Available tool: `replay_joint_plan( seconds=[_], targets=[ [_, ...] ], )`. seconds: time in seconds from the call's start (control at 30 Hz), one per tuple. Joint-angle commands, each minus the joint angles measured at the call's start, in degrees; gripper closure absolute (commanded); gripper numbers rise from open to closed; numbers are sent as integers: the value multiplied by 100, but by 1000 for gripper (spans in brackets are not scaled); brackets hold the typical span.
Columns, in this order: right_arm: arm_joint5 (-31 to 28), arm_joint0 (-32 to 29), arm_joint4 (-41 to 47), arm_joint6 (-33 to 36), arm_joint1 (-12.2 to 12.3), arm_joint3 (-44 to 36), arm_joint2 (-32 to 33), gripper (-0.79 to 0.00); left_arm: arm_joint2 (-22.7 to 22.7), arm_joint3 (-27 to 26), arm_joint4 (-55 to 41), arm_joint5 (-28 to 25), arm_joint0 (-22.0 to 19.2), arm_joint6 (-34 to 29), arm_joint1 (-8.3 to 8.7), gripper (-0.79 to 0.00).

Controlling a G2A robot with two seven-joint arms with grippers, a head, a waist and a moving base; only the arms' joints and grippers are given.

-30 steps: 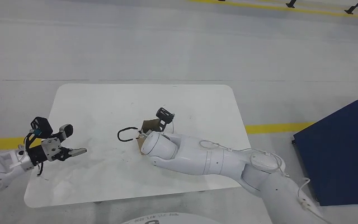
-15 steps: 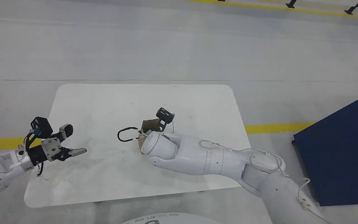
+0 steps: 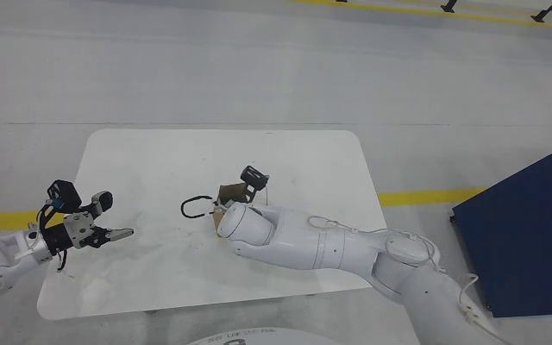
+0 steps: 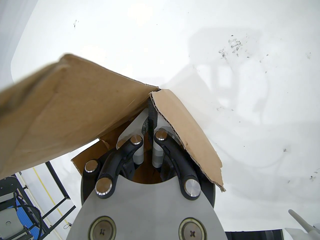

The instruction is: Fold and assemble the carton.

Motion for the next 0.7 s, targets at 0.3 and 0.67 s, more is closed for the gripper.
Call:
replay_joint_plan(
  seconds=[0.3, 0.67],
  targets=[
    [39, -273, -826, 314, 209, -420, 21, 0, 0, 0, 0, 0, 0, 0, 0, -785],
    [39, 191, -1791, 2575, 121, 346, -1, 0, 0, 0, 0, 0, 0, 0, 0, -785]
  ],
)
